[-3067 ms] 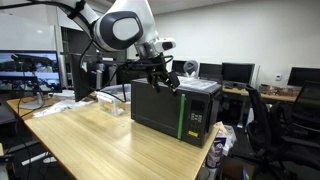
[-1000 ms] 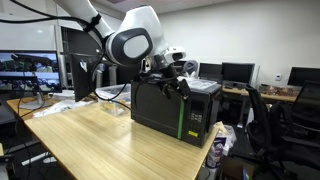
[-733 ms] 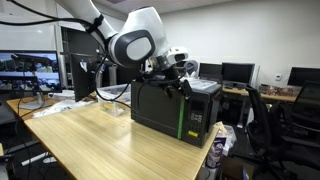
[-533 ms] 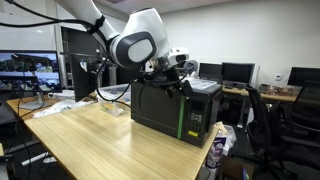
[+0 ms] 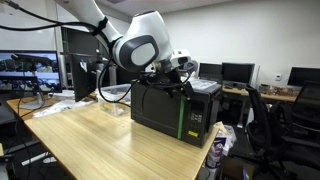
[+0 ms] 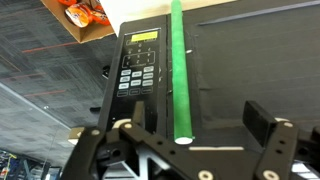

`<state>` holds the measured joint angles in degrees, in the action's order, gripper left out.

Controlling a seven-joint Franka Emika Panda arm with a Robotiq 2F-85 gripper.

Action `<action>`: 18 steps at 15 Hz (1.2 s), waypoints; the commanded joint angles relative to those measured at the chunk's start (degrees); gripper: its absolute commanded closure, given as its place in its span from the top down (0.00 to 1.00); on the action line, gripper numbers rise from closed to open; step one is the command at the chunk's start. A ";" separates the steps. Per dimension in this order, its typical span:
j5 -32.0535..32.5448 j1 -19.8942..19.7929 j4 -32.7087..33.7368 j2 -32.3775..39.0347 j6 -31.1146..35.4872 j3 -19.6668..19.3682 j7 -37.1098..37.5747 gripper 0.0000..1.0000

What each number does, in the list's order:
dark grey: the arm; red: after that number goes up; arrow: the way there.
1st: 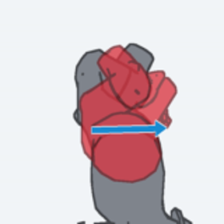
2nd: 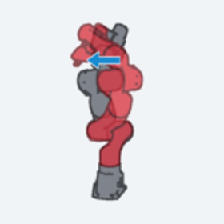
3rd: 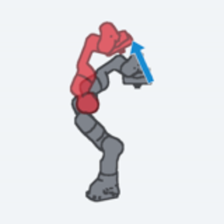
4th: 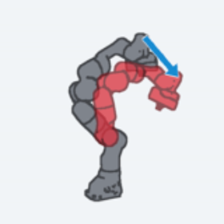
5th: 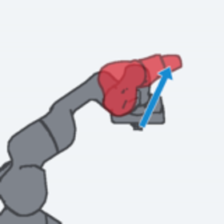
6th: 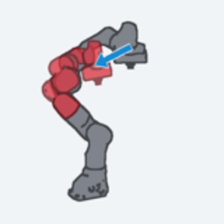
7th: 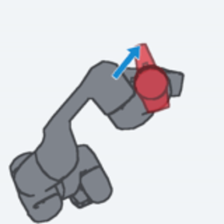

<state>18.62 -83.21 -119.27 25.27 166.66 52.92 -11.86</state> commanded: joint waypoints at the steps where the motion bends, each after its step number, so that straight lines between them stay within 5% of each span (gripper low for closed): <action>1: -7.26 3.76 -0.40 -2.09 0.87 -3.60 -5.19 1.00; 9: -16.32 10.11 0.51 -2.21 0.41 -9.22 -11.14 1.00; 18: -16.35 10.24 0.52 -2.40 0.43 -9.49 -11.17 1.00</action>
<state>7.27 -76.11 -118.70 24.10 166.83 46.37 -19.45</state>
